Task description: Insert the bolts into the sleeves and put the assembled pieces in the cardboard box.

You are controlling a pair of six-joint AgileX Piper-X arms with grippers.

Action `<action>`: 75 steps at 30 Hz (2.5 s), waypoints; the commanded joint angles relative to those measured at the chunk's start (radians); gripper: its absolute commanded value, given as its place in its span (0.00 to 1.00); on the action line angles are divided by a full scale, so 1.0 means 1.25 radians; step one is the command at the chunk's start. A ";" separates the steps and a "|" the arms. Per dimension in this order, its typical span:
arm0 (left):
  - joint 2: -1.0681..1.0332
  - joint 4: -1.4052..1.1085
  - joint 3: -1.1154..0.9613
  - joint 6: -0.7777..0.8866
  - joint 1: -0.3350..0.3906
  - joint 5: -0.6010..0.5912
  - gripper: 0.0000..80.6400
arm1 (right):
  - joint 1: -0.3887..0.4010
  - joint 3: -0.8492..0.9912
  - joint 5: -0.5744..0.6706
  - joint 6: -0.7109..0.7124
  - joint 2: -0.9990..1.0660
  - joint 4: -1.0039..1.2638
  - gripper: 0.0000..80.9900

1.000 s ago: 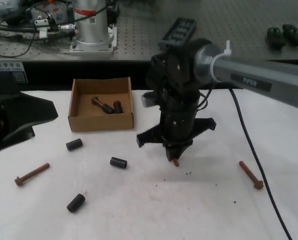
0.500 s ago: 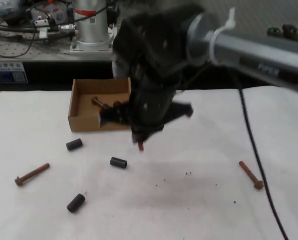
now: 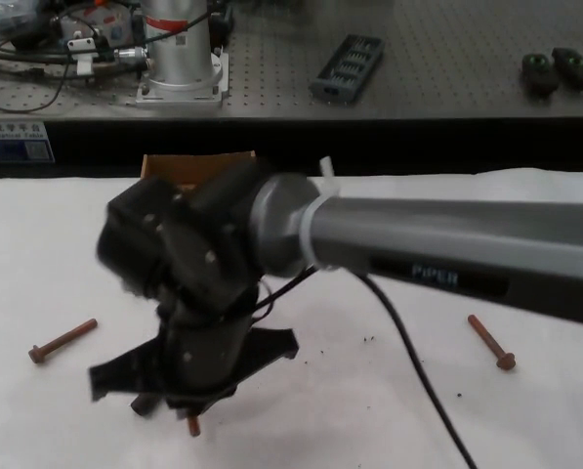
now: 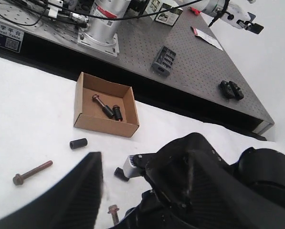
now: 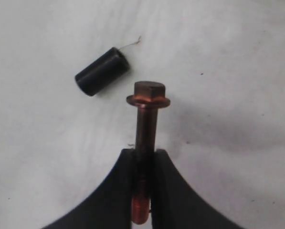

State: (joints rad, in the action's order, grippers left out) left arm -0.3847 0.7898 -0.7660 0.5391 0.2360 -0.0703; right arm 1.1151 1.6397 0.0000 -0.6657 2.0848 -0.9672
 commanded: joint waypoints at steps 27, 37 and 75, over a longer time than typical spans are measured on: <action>0.005 0.001 -0.006 0.031 -0.003 -0.026 0.50 | -0.006 -0.055 -0.014 -0.197 -0.027 0.052 0.02; -0.021 0.014 -0.006 0.043 -0.003 -0.017 0.50 | -0.018 -0.055 0.022 -0.059 -0.043 -0.078 0.43; -0.850 -0.103 -0.012 0.108 0.268 -0.007 0.50 | -0.397 -0.718 0.028 0.173 -0.773 0.205 0.36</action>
State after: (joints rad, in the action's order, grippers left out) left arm -1.4413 0.6781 -0.7681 0.6585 0.5671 -0.1043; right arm 0.6190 0.7548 0.0068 -0.4339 1.1269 -0.7289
